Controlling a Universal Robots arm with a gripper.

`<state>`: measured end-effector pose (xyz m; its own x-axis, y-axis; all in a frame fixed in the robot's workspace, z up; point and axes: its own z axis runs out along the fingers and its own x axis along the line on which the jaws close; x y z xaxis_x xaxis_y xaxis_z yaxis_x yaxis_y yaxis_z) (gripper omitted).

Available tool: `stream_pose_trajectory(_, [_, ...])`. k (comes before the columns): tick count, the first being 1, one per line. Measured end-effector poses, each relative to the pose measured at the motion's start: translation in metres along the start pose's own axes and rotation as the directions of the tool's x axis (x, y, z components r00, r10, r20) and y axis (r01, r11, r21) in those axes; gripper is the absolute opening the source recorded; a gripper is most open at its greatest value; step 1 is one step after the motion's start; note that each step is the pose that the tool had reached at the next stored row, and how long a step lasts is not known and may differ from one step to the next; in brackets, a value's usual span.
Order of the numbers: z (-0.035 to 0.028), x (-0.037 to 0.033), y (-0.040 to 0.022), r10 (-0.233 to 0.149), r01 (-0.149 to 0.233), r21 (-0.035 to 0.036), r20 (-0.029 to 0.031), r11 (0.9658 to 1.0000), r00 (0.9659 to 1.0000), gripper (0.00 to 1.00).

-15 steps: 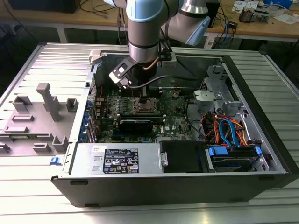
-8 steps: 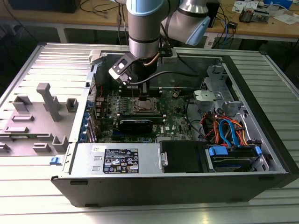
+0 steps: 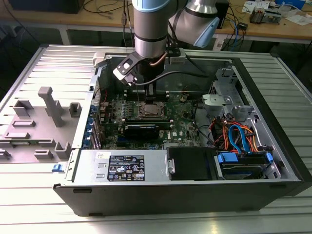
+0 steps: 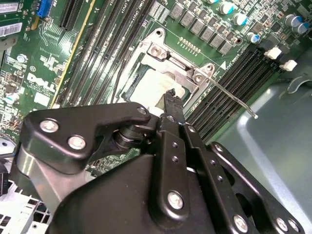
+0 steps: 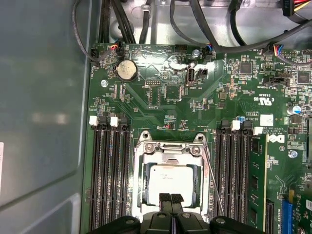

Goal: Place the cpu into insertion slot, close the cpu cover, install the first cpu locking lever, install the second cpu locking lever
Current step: 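Install the first cpu locking lever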

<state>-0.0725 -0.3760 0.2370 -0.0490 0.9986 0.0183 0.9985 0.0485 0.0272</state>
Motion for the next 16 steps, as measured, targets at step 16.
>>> stream_pose_trajectory(16, [-0.0035, 0.0001, -0.0004, -0.139, 0.139, 0.0025, -0.0036, 0.9903, 0.9903, 0.11])
